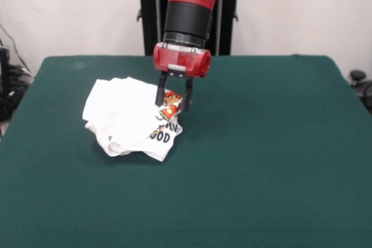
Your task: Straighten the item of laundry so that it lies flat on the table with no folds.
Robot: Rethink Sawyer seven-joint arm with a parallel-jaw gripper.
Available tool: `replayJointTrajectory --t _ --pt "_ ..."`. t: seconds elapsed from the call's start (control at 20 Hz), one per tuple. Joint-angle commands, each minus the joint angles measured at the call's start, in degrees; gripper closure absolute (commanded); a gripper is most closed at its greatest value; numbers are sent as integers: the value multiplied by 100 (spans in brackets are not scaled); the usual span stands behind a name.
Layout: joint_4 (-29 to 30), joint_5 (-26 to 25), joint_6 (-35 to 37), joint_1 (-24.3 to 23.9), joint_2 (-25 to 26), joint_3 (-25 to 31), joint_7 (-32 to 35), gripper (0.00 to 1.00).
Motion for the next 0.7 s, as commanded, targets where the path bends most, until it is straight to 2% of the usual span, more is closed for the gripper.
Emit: replayJointTrajectory --t 0.05,0.15,0.25,0.5,0.6,0.7 --pt "-27 552 1173 207 -434 572 846 0" --pt "-89 690 1443 351 -737 354 699 0" --pt "-279 938 1401 653 -793 -24 571 0" --pt "-706 1887 1168 1336 -387 -751 531 0" --pt "-793 2081 1198 1446 -317 -888 509 0" --pt "-883 2096 1174 1389 -206 -793 508 0"
